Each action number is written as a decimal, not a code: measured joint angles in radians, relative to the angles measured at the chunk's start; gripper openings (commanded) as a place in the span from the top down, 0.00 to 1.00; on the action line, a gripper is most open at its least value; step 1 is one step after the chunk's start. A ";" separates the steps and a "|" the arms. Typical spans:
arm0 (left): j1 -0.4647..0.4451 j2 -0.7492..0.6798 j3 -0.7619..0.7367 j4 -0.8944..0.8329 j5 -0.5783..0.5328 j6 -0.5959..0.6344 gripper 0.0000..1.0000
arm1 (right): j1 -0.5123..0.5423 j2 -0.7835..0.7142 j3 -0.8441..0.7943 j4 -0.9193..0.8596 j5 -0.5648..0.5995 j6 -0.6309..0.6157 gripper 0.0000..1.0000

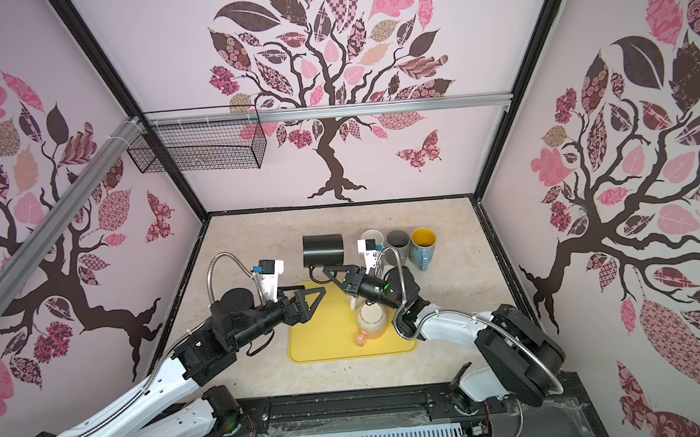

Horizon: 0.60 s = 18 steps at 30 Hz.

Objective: Turn the mug right side up
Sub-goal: 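Carry the black mug beyond the tray with the right gripper while the left withdraws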

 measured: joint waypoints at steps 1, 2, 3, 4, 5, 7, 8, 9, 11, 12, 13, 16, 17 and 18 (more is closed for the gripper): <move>0.002 -0.023 0.001 -0.031 -0.043 0.014 0.04 | -0.002 -0.015 0.003 -0.047 0.004 -0.014 1.00; 0.008 -0.045 0.002 -0.063 -0.089 0.022 0.04 | -0.003 -0.030 0.013 -0.101 0.009 -0.033 1.00; 0.015 -0.059 0.004 -0.091 -0.125 0.024 0.04 | -0.003 -0.043 0.023 -0.153 0.016 -0.054 1.00; 0.031 -0.073 0.010 -0.130 -0.167 0.023 0.04 | -0.003 -0.057 0.044 -0.222 0.024 -0.082 1.00; 0.050 -0.079 0.016 -0.166 -0.198 0.022 0.04 | -0.003 -0.070 0.073 -0.302 0.038 -0.116 1.00; 0.082 -0.079 0.026 -0.220 -0.238 0.021 0.04 | -0.003 -0.089 0.138 -0.444 0.071 -0.182 1.00; 0.094 -0.077 0.027 -0.241 -0.253 0.022 0.04 | -0.003 -0.095 0.179 -0.529 0.091 -0.223 1.00; 0.099 -0.076 0.026 -0.257 -0.258 0.025 0.04 | -0.003 -0.098 0.220 -0.600 0.113 -0.260 1.00; 0.101 -0.068 0.023 -0.275 -0.254 0.032 0.04 | -0.003 -0.098 0.312 -0.750 0.172 -0.347 1.00; 0.101 -0.068 0.019 -0.275 -0.249 0.033 0.04 | -0.003 -0.098 0.343 -0.798 0.198 -0.382 1.00; 0.101 -0.069 0.014 -0.274 -0.244 0.033 0.04 | -0.003 -0.098 0.381 -0.858 0.232 -0.426 1.00; 0.102 -0.069 0.003 -0.273 -0.232 0.032 0.06 | -0.003 -0.087 0.486 -1.024 0.332 -0.552 1.00; 0.102 -0.069 0.000 -0.273 -0.229 0.032 0.06 | -0.003 -0.077 0.523 -1.072 0.370 -0.594 1.00; 0.102 -0.069 -0.001 -0.274 -0.225 0.033 0.07 | -0.003 -0.067 0.546 -1.101 0.402 -0.625 1.00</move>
